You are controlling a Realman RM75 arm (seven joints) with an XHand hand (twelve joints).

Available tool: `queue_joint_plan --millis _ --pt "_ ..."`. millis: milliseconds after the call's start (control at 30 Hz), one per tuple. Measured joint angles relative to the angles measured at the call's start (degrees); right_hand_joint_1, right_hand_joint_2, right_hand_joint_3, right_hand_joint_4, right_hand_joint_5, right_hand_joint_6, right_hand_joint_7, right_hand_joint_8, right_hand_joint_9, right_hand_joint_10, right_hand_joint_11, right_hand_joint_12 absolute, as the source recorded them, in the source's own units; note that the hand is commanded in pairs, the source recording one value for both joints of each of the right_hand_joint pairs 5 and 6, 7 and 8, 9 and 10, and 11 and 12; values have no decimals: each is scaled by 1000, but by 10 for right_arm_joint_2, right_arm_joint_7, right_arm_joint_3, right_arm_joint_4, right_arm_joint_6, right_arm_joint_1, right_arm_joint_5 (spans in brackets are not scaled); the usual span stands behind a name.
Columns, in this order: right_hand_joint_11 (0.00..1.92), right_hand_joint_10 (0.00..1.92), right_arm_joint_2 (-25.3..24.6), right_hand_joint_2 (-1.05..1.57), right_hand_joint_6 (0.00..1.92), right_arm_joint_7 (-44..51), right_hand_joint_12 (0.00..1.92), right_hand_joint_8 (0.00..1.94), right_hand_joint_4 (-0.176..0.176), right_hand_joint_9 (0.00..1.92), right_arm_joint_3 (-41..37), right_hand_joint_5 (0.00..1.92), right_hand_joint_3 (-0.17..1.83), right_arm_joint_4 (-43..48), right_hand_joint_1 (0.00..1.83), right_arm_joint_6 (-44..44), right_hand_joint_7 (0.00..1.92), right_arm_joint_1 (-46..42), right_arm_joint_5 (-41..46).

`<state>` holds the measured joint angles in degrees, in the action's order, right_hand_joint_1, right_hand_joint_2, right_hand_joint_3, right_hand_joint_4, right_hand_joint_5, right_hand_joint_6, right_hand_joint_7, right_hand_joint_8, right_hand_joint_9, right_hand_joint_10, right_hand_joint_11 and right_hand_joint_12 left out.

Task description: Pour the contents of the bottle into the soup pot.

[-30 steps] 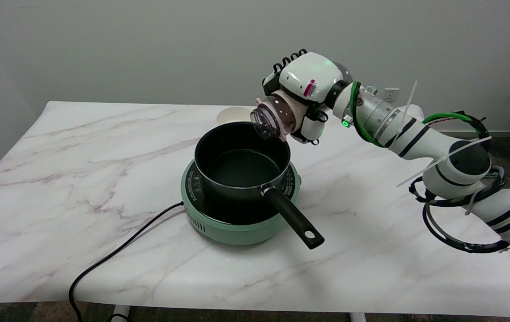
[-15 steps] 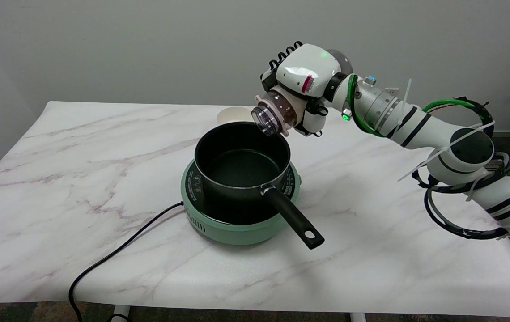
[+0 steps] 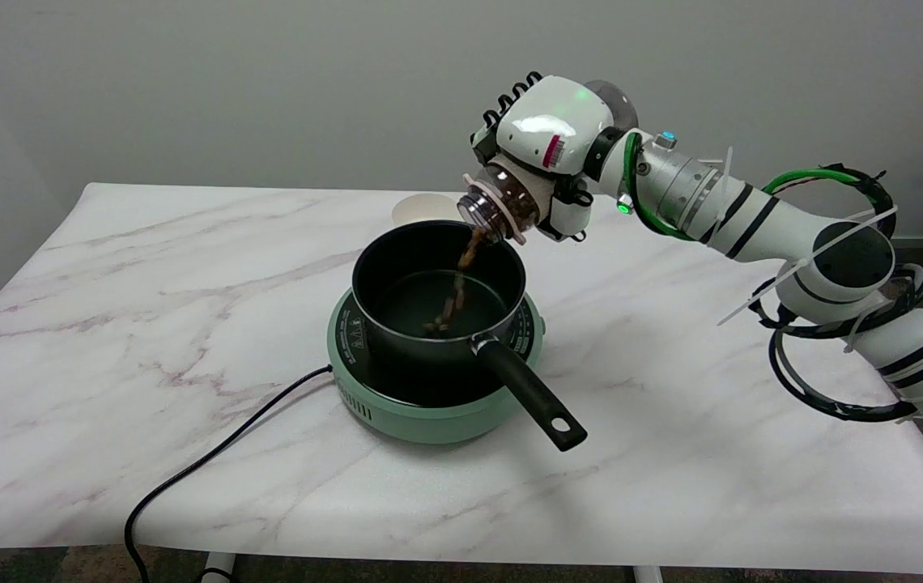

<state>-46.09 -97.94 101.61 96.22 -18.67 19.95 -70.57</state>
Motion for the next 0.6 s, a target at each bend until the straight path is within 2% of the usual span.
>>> queue_joint_plan --millis 600 --pt "1069 1215 2 201 1459 -4 1069 1313 0 1215 2 1459 1349 -5 1491 -10 1313 11 -22"
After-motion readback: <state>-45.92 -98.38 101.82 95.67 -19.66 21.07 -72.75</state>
